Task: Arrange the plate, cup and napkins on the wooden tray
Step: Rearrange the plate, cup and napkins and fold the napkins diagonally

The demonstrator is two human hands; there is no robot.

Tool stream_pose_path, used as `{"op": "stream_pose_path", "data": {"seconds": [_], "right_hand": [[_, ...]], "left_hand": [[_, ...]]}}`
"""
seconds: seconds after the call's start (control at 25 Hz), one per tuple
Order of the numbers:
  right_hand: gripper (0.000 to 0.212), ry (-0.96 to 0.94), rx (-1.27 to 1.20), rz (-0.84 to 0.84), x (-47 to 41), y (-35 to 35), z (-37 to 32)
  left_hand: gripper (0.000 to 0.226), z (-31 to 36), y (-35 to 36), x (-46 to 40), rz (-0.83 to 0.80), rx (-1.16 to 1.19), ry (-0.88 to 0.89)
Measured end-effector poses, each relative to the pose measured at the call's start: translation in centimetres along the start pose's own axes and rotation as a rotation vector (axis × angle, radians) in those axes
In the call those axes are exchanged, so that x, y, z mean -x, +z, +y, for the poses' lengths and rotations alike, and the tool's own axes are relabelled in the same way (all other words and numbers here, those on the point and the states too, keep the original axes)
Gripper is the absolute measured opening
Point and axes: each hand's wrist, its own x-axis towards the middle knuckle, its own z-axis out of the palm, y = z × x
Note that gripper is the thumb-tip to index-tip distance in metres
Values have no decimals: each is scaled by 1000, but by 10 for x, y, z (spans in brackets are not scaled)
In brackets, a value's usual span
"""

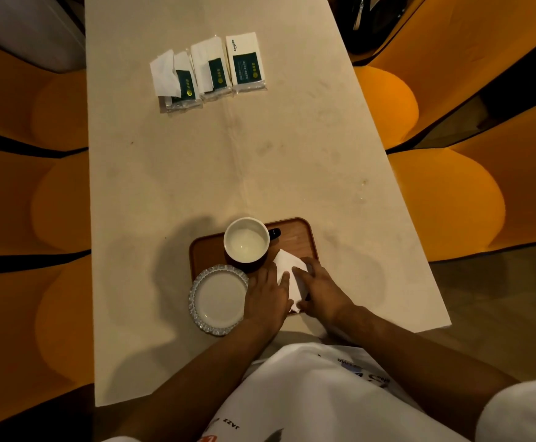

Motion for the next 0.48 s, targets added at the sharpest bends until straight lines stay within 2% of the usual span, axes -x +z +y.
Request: {"op": "stream_pose_path", "data": {"seconds": [0.12,0.28,0.48], "right_hand": [[83,-3,7,32,0,-5,-6],[85,-8,68,47,2,-3,-9],[85,-19,59,43,0,-3,-5]], "left_hand": [[73,1,1,-3,-9,-1,-7],[89,-2,4,-4,-59,-4,-5],[90,0,7,-4,-62,41,-28]]}}
